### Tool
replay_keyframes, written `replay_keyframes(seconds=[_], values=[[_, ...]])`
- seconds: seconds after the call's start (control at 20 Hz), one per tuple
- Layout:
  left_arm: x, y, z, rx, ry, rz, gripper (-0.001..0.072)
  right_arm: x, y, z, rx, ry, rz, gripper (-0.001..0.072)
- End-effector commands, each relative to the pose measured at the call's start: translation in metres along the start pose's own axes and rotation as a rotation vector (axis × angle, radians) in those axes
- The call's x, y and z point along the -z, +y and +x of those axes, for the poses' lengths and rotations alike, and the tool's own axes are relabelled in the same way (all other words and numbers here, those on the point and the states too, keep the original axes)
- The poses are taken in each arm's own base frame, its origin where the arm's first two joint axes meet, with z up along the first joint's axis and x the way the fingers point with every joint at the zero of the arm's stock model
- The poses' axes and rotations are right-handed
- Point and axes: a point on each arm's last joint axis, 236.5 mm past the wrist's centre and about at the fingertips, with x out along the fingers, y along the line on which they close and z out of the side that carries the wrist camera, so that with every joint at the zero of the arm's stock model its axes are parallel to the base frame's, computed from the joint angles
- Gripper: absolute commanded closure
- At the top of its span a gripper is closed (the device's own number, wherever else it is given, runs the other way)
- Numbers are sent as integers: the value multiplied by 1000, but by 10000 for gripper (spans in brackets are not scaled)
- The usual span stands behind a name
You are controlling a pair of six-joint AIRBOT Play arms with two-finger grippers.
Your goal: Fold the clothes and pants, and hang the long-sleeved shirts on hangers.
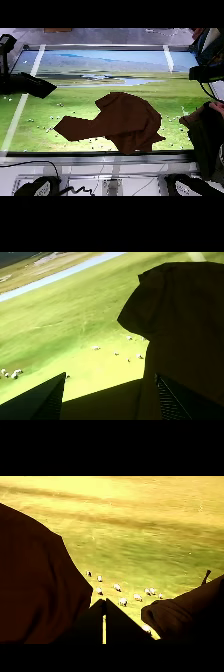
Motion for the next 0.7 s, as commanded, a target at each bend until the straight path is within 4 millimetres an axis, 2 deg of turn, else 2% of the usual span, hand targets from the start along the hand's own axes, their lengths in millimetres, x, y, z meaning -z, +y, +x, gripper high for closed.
replay_keyframes(seconds=[0.0, 0.55, 0.65], values=[[0, 0, 0, -1, 0, -1, 102, 0, 0, 0, 0, 1, 0, 697], [0, 0, 0, -1, 0, -1, 102, 0, 0, 0, -1, 0, 0, 697], [0, 0, 0, -1, 0, -1, 102, -20, -1, -1, 4, -83, 0, 697]])
